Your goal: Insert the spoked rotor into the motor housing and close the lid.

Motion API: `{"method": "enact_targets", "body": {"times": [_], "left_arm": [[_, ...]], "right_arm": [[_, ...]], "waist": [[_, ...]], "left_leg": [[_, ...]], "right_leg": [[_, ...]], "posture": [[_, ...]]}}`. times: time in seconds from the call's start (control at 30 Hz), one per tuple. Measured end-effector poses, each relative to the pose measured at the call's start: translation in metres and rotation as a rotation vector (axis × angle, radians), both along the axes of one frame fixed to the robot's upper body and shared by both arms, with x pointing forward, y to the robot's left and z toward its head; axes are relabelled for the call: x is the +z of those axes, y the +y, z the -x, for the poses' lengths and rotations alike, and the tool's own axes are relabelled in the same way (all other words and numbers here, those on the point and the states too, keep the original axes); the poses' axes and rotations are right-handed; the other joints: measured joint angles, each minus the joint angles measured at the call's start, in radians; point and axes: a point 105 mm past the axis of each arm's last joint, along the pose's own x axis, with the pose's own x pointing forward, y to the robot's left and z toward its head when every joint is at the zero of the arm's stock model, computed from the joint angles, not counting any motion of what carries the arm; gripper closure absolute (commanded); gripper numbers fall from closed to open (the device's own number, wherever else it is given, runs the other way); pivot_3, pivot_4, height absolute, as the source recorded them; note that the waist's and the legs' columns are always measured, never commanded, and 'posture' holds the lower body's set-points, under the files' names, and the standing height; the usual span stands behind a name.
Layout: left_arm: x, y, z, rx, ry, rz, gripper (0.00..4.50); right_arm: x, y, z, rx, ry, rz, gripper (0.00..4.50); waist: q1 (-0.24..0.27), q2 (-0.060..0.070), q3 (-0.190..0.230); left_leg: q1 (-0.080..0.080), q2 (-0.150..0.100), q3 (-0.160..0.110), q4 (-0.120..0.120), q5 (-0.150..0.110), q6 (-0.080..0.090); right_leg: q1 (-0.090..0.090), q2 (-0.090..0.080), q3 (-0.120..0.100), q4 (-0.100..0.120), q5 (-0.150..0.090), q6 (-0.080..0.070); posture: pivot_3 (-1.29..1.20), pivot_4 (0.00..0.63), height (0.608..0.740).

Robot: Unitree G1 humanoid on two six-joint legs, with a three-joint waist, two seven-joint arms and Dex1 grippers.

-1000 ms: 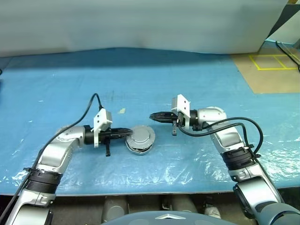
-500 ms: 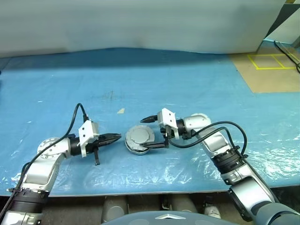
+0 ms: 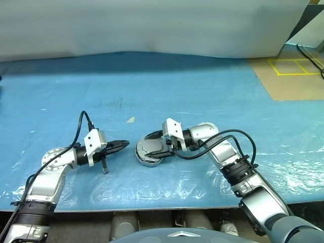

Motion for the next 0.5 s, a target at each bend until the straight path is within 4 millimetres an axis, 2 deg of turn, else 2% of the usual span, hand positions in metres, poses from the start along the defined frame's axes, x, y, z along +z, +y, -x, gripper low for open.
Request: {"method": "enact_targets", "body": {"times": [0.37, 0.5], "left_arm": [[-0.0024, -0.0028, -0.0002, -0.01, 0.002, 0.001, 4.5], [-0.0029, -0.0035, 0.0001, -0.013, 0.004, 0.001, 4.5]], "right_arm": [[-0.0025, -0.0038, 0.0103, -0.021, 0.016, -0.004, 2.28], [0.0014, -0.0029, 0.0063, -0.037, 0.01, -0.002, 1.42]], "waist": [[0.0, 0.0, 0.0], [0.0, 0.0, 0.0]], "left_leg": [[0.001, 0.0, 0.0, 0.0, 0.0, 0.0], [0.001, 0.0, 0.0, 0.0, 0.0, 0.0]], "right_leg": [[0.001, 0.0, 0.0, 0.0, 0.0, 0.0], [0.001, 0.0, 0.0, 0.0, 0.0, 0.0]], "posture": [[0.0, 0.15, 0.74], [0.0, 0.15, 0.74]]}}
